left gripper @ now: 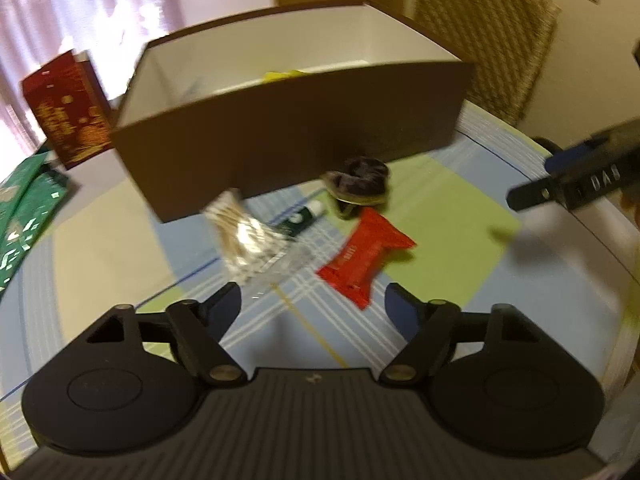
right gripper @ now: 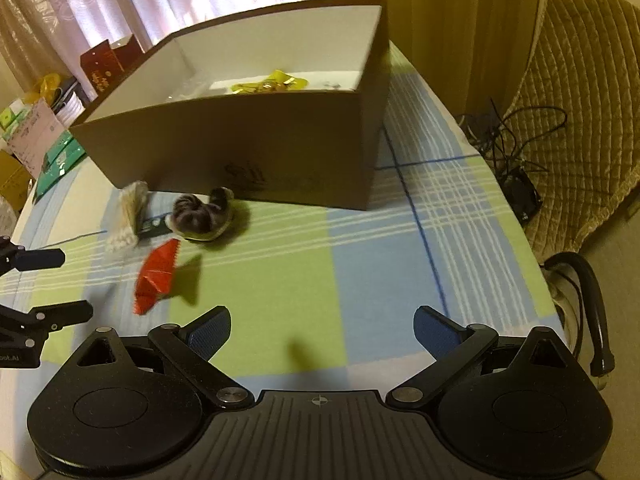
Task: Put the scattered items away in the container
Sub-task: 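Grasp red candy packet with left tool while right tool reaches dark scrunchie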
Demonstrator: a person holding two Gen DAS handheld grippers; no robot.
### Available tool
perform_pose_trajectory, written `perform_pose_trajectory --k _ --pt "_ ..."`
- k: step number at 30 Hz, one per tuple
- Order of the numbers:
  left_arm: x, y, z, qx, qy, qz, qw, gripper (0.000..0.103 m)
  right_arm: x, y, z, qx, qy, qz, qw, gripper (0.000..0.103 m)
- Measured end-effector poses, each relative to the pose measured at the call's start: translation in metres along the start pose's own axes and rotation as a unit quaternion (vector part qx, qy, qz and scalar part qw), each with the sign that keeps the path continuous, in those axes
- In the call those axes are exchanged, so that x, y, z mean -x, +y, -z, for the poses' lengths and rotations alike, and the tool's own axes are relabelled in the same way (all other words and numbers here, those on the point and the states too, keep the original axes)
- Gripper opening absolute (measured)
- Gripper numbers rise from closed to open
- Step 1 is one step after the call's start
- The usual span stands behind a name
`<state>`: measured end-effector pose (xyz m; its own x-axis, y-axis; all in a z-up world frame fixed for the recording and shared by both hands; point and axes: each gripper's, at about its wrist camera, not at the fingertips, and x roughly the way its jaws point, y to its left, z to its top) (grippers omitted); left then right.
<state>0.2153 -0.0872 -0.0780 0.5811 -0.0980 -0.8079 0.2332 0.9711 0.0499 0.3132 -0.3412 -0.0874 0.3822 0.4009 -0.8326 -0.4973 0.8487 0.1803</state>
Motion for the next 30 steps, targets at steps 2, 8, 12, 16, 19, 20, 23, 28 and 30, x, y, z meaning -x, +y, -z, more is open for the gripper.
perform_pose_trajectory --k 2,8,12,16,19,20,23,28,30 --pt "-0.005 -0.003 0.001 -0.011 0.0 0.006 0.9999 0.071 -0.002 -0.007 0.001 -0.002 0.001 0.005 1.0 0.103" --pt "-0.026 -0.015 -0.01 -0.068 -0.003 0.03 0.9972 0.067 -0.008 -0.027 0.001 -0.022 0.01 0.014 1.0 0.103" --pt "-0.046 -0.024 -0.018 -0.105 0.009 0.039 0.9936 0.062 -0.009 -0.033 -0.002 -0.029 0.012 0.012 0.999 0.103" --pt "-0.062 -0.026 -0.023 -0.125 0.017 0.044 0.9911 0.062 -0.009 -0.037 -0.005 -0.034 0.011 0.008 0.999 0.103" --pt "-0.071 -0.023 -0.025 -0.118 0.022 0.053 0.9913 0.044 -0.01 -0.038 -0.006 -0.046 0.008 -0.005 0.999 0.103" --pt "-0.073 -0.023 -0.026 -0.115 0.026 0.058 0.9913 0.039 -0.01 -0.038 -0.007 -0.049 0.008 -0.011 0.999 0.103" --pt "-0.074 -0.022 -0.024 -0.109 0.03 0.064 0.9915 0.028 -0.011 -0.035 -0.011 -0.058 0.004 -0.03 0.998 0.103" --pt "-0.057 -0.012 -0.018 -0.072 0.02 0.069 0.9948 0.023 -0.016 -0.02 -0.021 -0.055 -0.003 -0.068 0.996 0.103" --pt "-0.047 -0.004 -0.014 -0.053 0.019 0.063 0.9965 0.023 -0.019 -0.011 -0.025 -0.044 -0.004 -0.079 0.996 0.103"
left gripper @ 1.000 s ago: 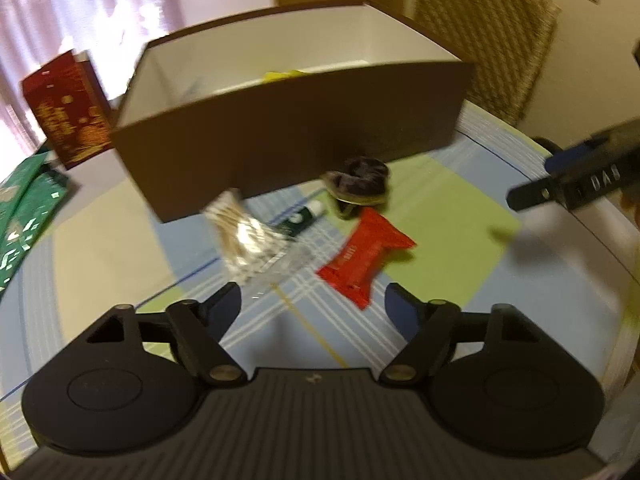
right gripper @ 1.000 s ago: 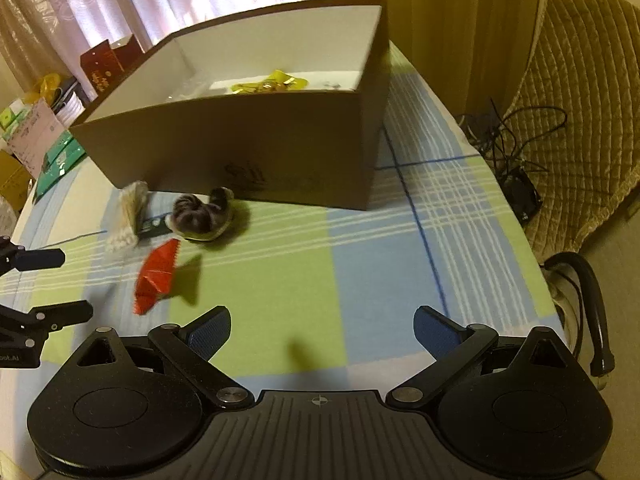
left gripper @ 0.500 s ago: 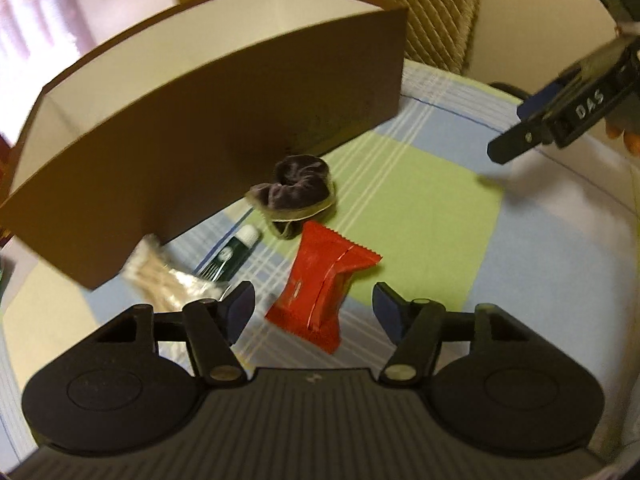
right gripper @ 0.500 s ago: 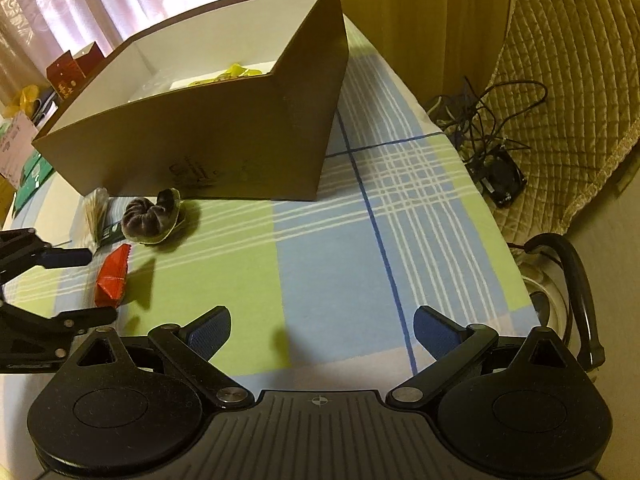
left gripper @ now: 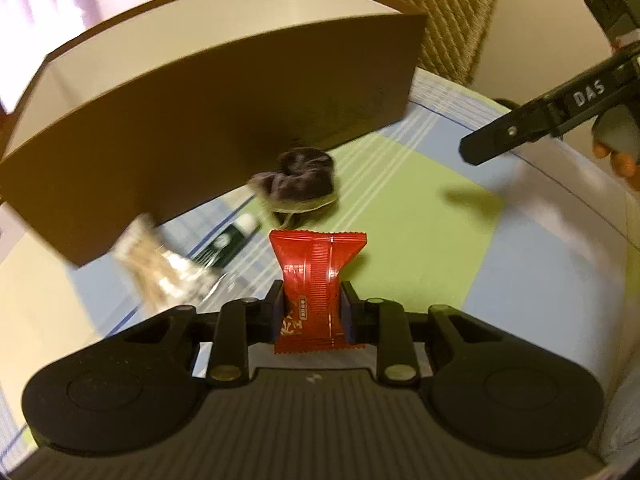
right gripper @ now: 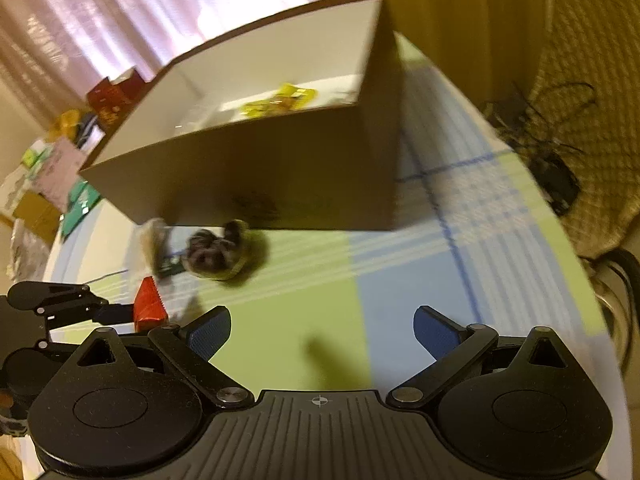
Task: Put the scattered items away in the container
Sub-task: 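Grasp red candy packet with left tool while right tool reaches dark scrunchie, then carry candy packet with left tool while right tool grasps and lifts scrunchie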
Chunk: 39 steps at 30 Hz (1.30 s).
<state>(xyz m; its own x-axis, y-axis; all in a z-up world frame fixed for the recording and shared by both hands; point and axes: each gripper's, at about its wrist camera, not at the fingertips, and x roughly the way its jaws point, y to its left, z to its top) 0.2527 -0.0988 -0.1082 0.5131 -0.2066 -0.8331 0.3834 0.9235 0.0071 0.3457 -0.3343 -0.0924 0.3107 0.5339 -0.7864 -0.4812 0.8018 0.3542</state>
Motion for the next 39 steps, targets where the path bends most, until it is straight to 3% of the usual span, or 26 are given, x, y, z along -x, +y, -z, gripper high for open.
perform_pose_trajectory --k 8,16,17,18,19,25,26,27,32,39 --pt "0.044 0.033 0.019 0.088 -0.013 -0.039 0.9952 0.023 -0.027 0.045 -0.011 0.085 -0.021 -0.045 0.995 0.102" --pt "0.064 0.058 0.03 0.135 -0.018 -0.079 0.9875 0.023 -0.071 0.084 -0.013 0.148 -0.035 -0.034 0.988 0.102" --pt "0.065 0.059 0.03 0.138 -0.018 -0.08 0.987 0.023 -0.075 0.086 -0.012 0.15 -0.038 -0.033 0.987 0.096" --pt "0.065 0.059 0.031 0.139 -0.017 -0.081 0.9868 0.023 -0.08 0.089 -0.013 0.153 -0.038 -0.031 0.987 0.079" --pt "0.065 0.059 0.031 0.141 -0.016 -0.082 0.9865 0.023 -0.085 0.091 -0.013 0.151 -0.032 -0.027 0.988 0.072" --pt "0.066 0.059 0.034 0.146 -0.012 -0.083 0.9857 0.023 -0.1 0.09 -0.014 0.128 -0.039 -0.004 0.991 0.068" --pt "0.066 0.059 0.035 0.147 -0.012 -0.083 0.9856 0.023 -0.101 0.089 -0.014 0.129 -0.037 -0.003 0.991 0.047" --pt "0.065 0.059 0.035 0.147 -0.011 -0.084 0.9855 0.023 -0.103 0.089 -0.013 0.133 -0.032 0.002 0.991 0.042" --pt "0.065 0.059 0.036 0.151 -0.008 -0.086 0.9848 0.023 -0.094 0.086 -0.01 0.136 -0.024 0.006 0.99 0.03" --pt "0.073 0.058 0.031 0.152 -0.017 -0.086 0.9846 0.023 -0.06 0.077 0.001 0.114 0.018 -0.037 0.993 0.025"
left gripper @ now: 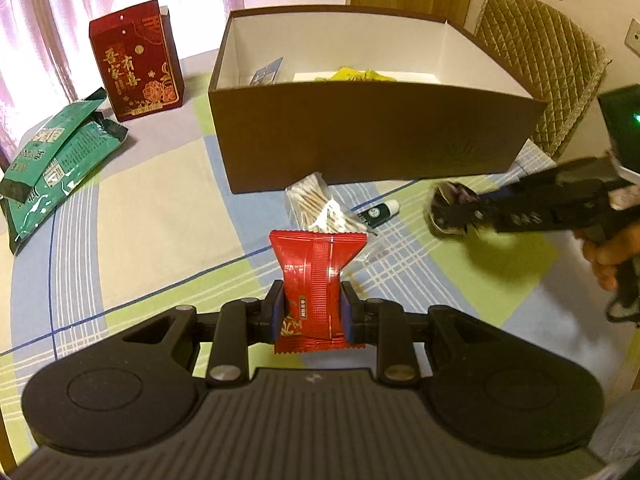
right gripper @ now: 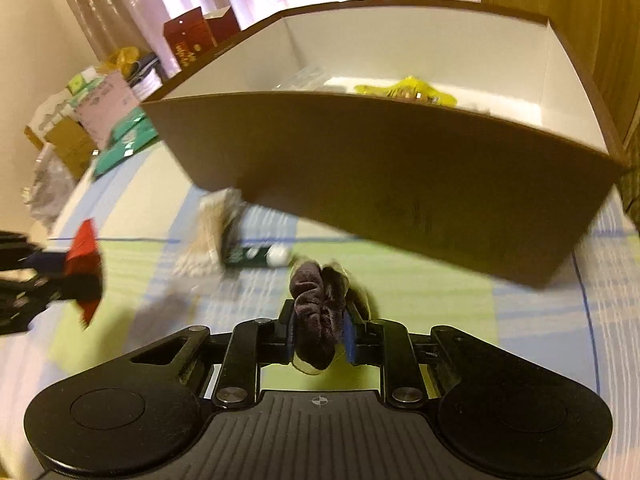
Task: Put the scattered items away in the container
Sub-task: 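Carry candy packet with left tool while right tool grasps and lifts scrunchie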
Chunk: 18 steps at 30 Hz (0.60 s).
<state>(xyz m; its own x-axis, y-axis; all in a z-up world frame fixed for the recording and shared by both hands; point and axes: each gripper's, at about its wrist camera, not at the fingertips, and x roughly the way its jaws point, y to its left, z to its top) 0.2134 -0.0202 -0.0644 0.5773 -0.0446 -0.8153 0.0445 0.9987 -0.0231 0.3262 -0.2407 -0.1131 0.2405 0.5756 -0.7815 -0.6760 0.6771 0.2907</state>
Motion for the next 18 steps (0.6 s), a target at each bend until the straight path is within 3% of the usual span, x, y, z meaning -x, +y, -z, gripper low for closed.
perform_pose_trajectory --k 7,18 --pt "0.013 -0.003 -0.014 -0.016 -0.013 0.013 0.9997 0.023 0.047 -0.006 -0.002 -0.017 0.016 -0.067 0.997 0.025" --pt "0.032 -0.012 -0.079 -0.105 -0.05 0.014 0.9932 0.023 0.121 -0.017 -0.068 0.035 -0.052 -0.062 0.996 0.025"
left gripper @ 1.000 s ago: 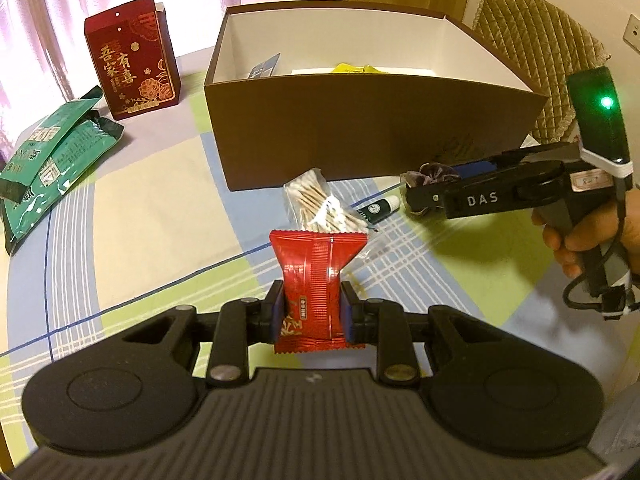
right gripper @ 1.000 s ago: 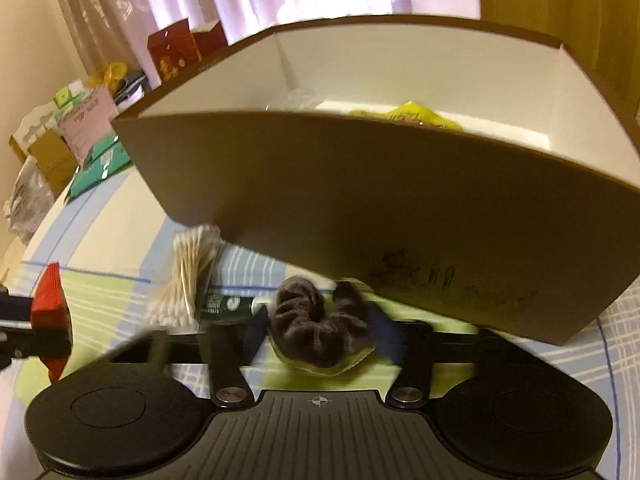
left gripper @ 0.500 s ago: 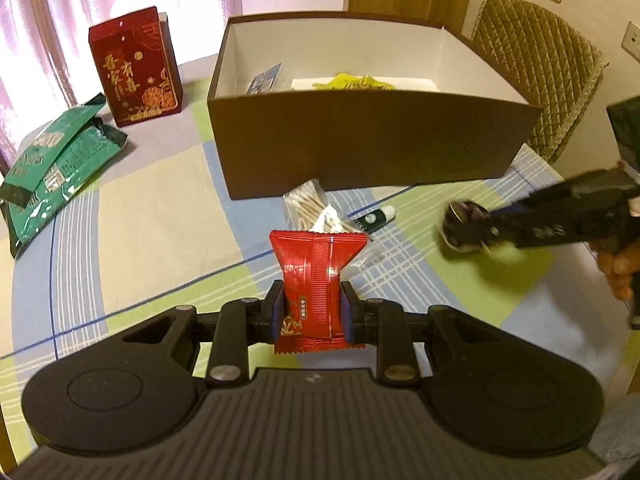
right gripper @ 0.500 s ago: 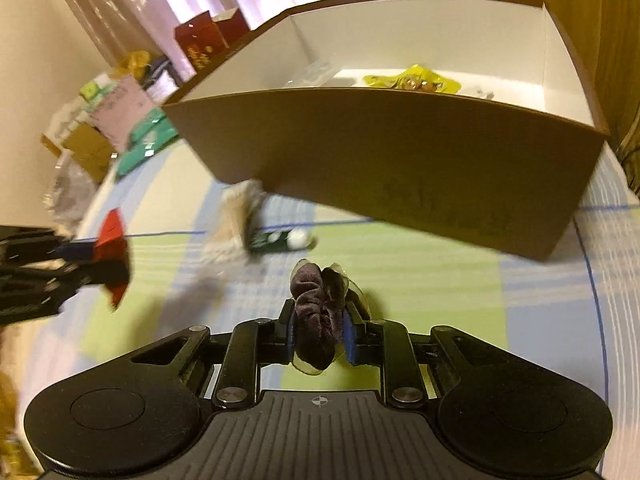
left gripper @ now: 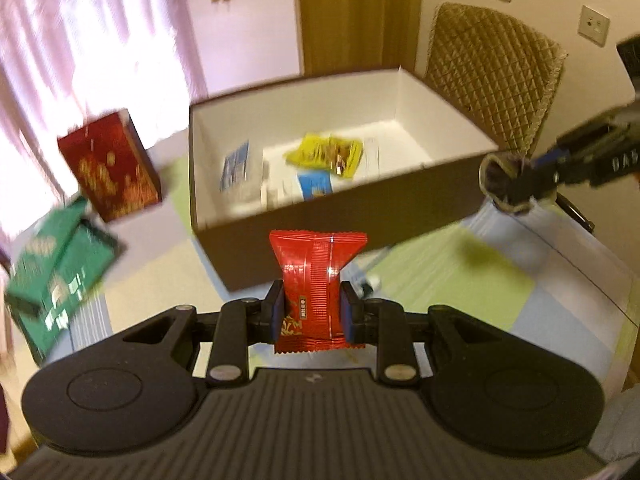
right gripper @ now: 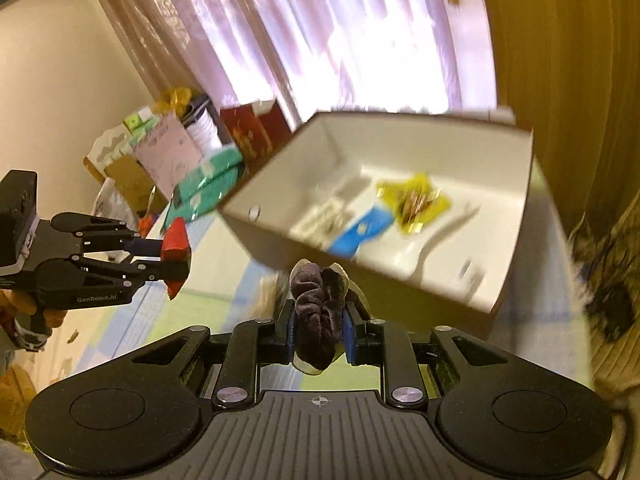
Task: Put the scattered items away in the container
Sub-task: 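Carry candy packet with left tool while right tool grasps and lifts scrunchie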
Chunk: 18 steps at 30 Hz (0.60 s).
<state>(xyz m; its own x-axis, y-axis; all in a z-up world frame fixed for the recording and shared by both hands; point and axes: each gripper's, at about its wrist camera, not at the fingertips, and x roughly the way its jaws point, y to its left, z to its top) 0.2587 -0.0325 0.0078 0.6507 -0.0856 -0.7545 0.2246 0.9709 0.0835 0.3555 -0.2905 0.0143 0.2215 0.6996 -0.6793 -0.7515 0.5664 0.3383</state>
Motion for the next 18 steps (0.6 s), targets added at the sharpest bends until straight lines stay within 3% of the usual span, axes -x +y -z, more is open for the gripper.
perform_pose_trajectory --k 8,18 --pt "-0.001 0.003 -0.063 -0.063 -0.035 -0.011 0.9974 0.023 0.004 -0.023 -0.056 0.043 -0.019 0.065 0.997 0.025" --pt "-0.049 0.002 -0.123 -0.1 -0.02 -0.001 0.9948 0.023 -0.044 -0.06 -0.105 0.084 0.032 0.13 0.987 0.025"
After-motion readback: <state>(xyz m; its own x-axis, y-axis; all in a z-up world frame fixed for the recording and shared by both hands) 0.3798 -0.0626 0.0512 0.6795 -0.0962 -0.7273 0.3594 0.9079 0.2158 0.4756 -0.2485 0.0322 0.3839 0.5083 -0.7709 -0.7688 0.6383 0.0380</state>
